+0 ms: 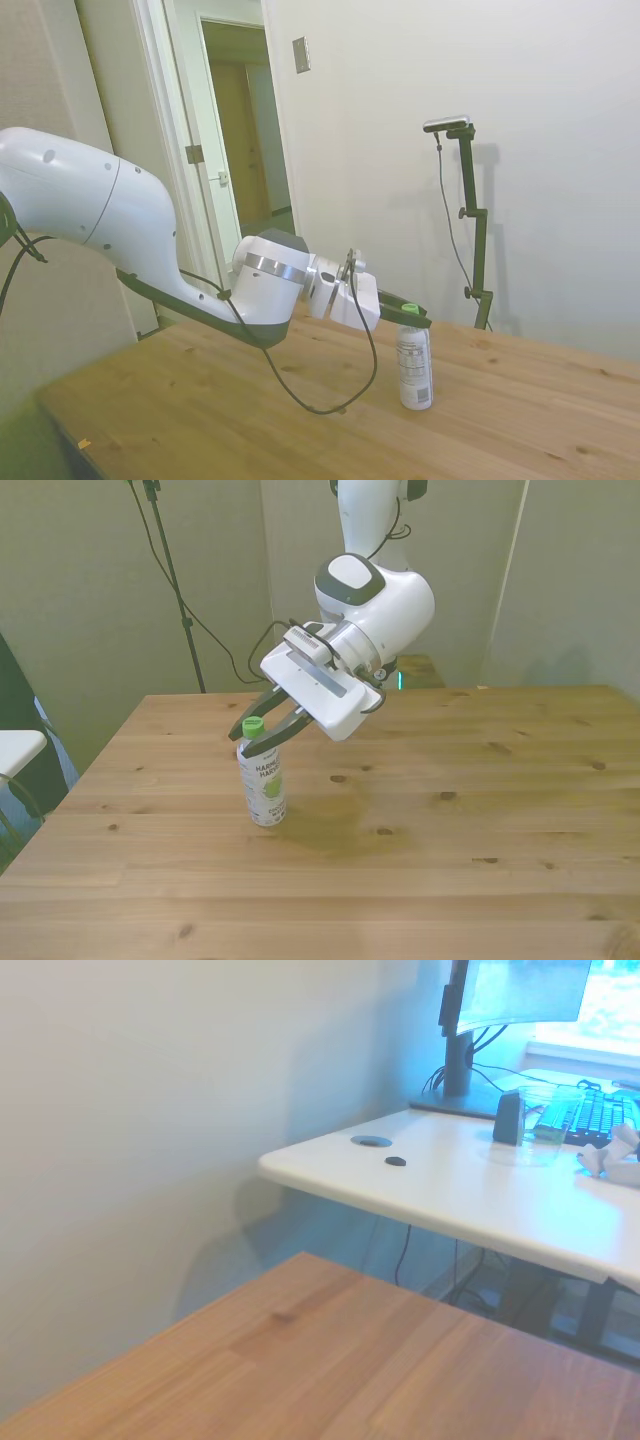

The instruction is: Stand the water bottle

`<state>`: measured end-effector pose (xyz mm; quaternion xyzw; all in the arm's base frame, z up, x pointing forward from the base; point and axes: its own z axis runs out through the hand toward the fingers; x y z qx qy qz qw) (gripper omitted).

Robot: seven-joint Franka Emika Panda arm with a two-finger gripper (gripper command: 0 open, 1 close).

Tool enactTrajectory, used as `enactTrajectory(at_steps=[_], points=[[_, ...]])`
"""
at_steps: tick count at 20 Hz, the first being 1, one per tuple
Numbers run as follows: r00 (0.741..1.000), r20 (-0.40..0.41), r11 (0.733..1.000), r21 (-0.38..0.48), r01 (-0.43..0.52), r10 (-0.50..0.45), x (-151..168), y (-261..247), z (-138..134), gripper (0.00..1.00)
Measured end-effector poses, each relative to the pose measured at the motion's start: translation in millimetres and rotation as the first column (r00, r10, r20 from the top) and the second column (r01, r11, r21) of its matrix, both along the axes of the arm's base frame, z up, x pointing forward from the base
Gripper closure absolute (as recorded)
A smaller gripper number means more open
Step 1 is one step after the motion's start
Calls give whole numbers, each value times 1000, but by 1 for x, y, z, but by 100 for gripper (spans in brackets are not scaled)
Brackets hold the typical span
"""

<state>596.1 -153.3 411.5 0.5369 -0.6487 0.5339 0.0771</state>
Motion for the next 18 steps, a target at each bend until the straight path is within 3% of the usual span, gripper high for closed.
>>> enactTrajectory(at_steps=[6, 11, 14, 18], points=[[999, -18, 998, 51, -34, 35, -18, 13, -9, 0], [998, 30, 992, 110, -62, 59, -31, 30, 33, 0], [991, -7, 974, 188, -130, 134, -43, 53, 57, 0], [960, -82, 934, 267, -239, 269, -72, 92, 71, 0]])
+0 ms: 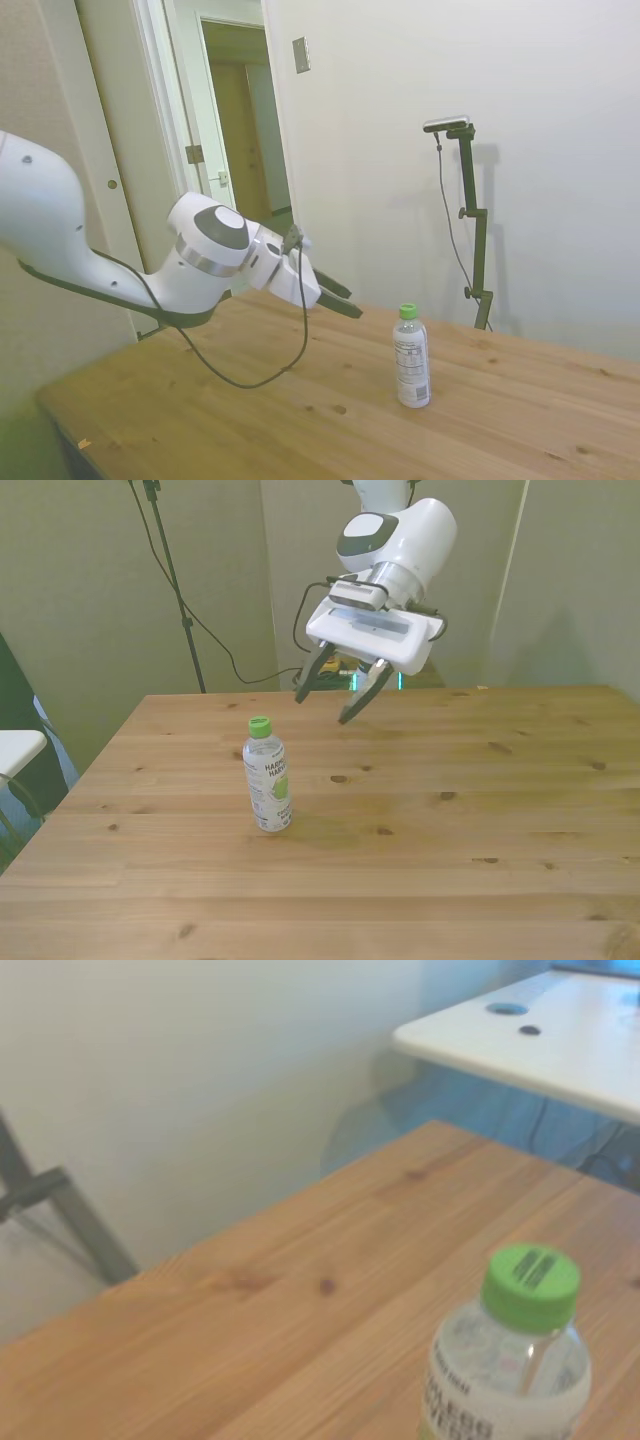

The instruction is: Stand the water bottle

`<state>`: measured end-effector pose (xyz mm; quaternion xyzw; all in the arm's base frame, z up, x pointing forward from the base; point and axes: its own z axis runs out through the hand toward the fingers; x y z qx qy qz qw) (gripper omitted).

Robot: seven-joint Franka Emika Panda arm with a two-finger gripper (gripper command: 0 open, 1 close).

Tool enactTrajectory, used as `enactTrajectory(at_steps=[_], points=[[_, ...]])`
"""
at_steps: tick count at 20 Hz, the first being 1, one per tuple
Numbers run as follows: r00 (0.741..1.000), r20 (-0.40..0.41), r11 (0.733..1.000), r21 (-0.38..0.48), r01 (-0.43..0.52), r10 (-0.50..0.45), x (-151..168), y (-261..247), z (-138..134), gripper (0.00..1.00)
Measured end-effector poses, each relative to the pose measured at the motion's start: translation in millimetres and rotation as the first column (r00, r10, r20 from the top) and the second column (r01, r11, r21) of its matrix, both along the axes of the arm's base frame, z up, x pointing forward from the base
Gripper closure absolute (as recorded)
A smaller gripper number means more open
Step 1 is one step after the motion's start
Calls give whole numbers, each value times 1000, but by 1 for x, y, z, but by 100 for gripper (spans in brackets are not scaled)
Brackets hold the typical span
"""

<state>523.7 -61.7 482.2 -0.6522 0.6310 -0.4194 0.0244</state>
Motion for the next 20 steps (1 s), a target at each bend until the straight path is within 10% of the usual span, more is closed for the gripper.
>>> enactTrajectory(at_steps=[6, 13, 20], points=[[971, -123, 967, 176, -183, 206, -50, 61, 31, 0], [856, -279, 870, 377, -319, 435, -125, 56, 103, 0], [785, -393, 853, 419, -312, 480, -156, 28, 117, 0]])
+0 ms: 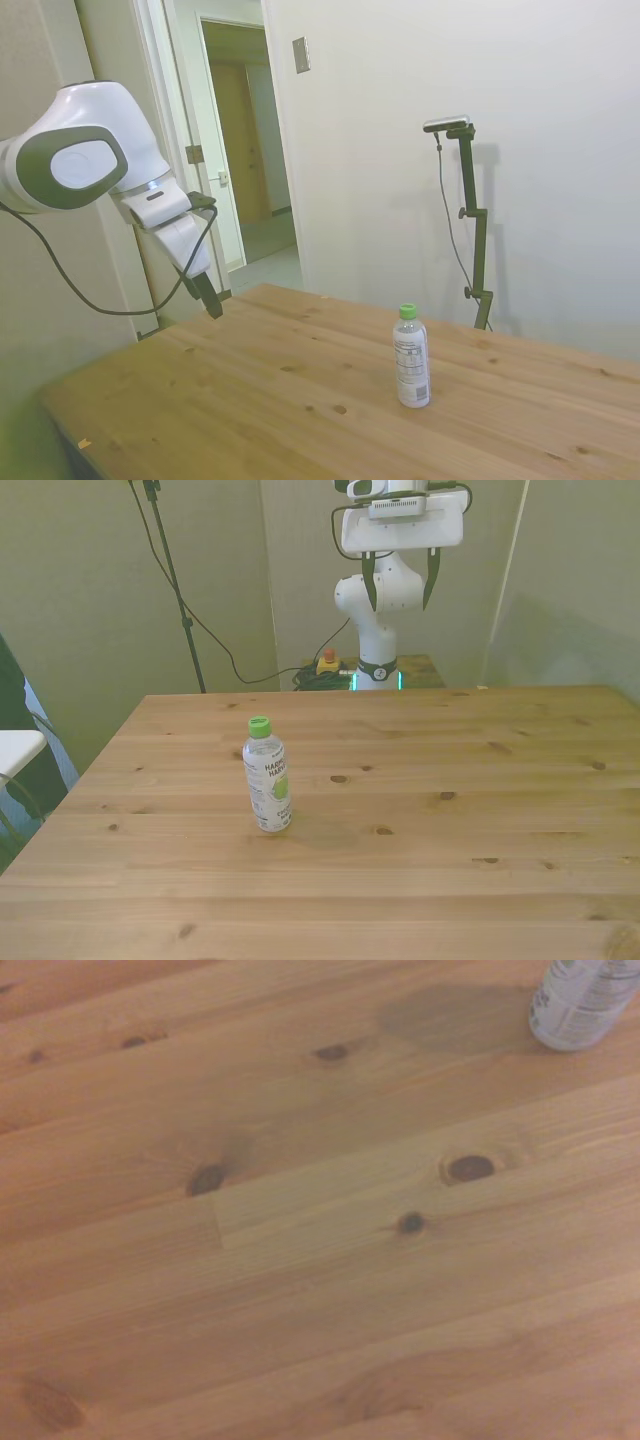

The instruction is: Stand the water bottle

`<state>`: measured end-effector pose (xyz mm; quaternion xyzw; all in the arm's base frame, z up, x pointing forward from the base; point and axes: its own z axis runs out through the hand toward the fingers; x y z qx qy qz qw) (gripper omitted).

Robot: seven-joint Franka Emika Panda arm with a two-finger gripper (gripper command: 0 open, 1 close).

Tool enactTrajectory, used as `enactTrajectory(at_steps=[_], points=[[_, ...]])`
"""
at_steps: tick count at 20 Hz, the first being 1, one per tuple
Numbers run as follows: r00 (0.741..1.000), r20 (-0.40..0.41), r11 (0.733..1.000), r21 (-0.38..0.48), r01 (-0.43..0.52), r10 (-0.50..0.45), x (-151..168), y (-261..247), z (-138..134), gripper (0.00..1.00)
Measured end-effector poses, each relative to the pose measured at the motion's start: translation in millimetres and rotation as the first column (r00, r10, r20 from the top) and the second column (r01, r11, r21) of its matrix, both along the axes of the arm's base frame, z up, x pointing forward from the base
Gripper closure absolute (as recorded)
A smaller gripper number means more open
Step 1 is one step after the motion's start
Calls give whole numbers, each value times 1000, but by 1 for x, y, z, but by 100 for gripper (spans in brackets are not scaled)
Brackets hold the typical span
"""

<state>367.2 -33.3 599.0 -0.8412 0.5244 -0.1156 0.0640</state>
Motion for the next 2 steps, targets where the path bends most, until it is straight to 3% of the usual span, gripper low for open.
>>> enactTrajectory(at_steps=[2], points=[[1000, -24, 1000, 4, -10, 10, -7, -6, 7, 0]])
